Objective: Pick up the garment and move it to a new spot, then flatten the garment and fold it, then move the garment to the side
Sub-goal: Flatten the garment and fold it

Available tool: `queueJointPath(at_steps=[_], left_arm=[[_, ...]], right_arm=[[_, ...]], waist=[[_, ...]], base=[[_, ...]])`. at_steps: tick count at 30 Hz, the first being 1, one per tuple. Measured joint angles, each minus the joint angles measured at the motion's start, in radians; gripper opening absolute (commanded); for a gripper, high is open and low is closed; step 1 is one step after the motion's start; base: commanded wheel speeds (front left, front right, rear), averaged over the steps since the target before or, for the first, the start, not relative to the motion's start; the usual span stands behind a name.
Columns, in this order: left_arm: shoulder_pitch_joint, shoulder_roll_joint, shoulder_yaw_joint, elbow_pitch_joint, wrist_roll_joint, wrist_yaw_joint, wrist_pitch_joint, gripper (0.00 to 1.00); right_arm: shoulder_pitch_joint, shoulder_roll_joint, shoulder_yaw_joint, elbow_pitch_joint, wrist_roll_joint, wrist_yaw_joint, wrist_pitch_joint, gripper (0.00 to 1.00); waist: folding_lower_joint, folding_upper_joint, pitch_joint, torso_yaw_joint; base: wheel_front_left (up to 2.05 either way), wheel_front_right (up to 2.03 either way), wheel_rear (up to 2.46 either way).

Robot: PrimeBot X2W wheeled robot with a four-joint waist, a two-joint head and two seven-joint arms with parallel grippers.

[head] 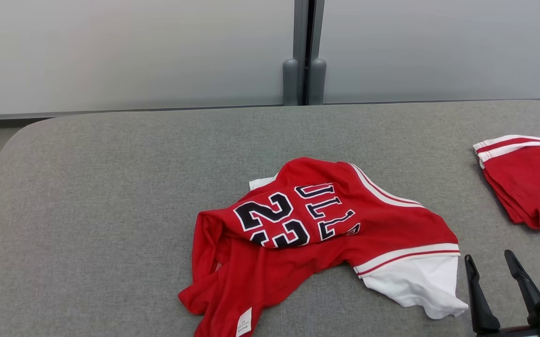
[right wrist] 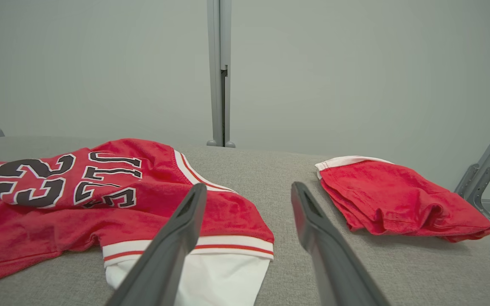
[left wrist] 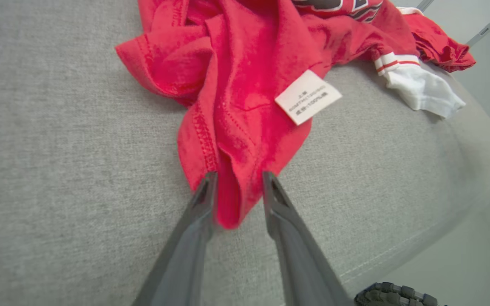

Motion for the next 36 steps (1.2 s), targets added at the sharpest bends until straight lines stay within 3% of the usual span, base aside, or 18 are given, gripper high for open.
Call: queueJointPath(at_steps=[5,12,16,19,22,27,36], left_arm=[[0.024,-0.008,0.029,0.005,-0.050,0.003,-0.020,1.00],[0.101,-0.002,0.163,-0.114,-0.077,0.087,-0.119,1.00],[0.098,-0.025,0.270,-0.178,0.020,0.166,-0.137,1.00],[0.082,-0.068,0.351,-0.237,0.119,0.187,-0.138,1.00],[0.084,-0.105,0.406,-0.249,0.207,0.187,-0.138,1.00],[0.080,-0.137,0.444,-0.206,0.304,0.115,-0.138,1.00],[0.069,-0.182,0.496,-0.194,0.362,0.064,-0.138,1.00]], right_arm=[[0.001,0.000,-0.008,-0.001,-0.011,0.000,0.000,1.00],[0.018,0.000,-0.045,-0.028,-0.016,0.000,0.000,1.00],[0.019,0.000,-0.062,-0.033,-0.008,0.000,0.000,1.00],[0.023,0.000,-0.069,-0.034,-0.008,0.000,0.000,1.00],[0.028,0.000,-0.084,-0.031,-0.008,0.000,0.000,1.00],[0.046,-0.001,-0.074,0.009,-0.013,0.000,0.000,1.00],[0.047,0.000,-0.055,0.036,-0.002,0.000,0.000,1.00]], waist=[[0.0000,0.0000,-0.018,0.007],[0.0000,0.0000,-0.058,0.005],[0.0000,0.0000,-0.075,0.005],[0.0000,0.0000,-0.088,0.007],[0.0000,0.0000,-0.103,0.008],[0.0000,0.0000,-0.116,0.009],[0.0000,0.0000,-0.115,0.001]], base=[[0.00,0.00,0.00],[0.00,0.00,0.00],[0.00,0.00,0.00],[0.00,0.00,0.00],[0.00,0.00,0.00],[0.00,0.00,0.00],[0.00,0.00,0.00]])
